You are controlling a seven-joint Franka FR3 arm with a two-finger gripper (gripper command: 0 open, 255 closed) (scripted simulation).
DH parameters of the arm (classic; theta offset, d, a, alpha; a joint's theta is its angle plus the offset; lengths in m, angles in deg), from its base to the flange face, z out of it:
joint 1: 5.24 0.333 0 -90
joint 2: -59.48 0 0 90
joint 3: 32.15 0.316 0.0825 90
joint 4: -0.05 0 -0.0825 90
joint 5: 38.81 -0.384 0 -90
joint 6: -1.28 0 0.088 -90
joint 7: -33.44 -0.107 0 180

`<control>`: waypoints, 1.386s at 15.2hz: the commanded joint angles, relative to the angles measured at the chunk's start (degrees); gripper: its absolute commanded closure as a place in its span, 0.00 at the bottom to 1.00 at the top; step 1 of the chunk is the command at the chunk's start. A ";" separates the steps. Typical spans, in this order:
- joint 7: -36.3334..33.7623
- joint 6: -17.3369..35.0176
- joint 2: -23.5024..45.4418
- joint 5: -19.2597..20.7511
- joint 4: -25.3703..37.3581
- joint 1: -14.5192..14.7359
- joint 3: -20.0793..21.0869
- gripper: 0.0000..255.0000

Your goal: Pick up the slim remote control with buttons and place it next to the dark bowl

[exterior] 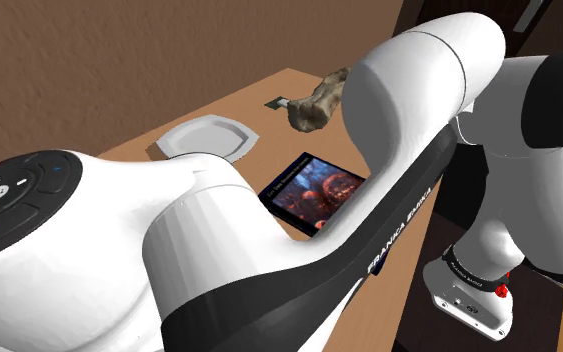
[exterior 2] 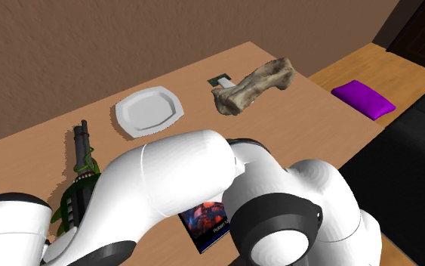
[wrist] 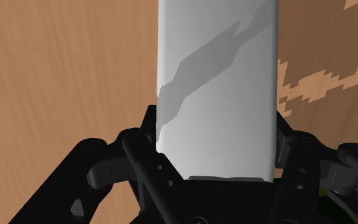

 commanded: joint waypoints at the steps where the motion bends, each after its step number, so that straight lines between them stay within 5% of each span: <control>1: 0.05 -0.09 0.54 0.13 -0.17 -0.06 -0.35 1.00; 3: 0.04 -0.09 0.55 0.14 -0.17 -0.07 -0.33 1.00; 4: 0.02 -0.03 0.40 0.08 -0.38 -0.17 -0.27 0.00; 9: 0.04 -0.09 0.55 0.14 -0.17 -0.07 -0.33 0.00; 13: 1.23 -6.45 -0.77 -1.11 5.59 0.95 0.41 0.00; 21: 1.23 -6.44 -0.77 -1.11 5.59 0.95 0.41 0.00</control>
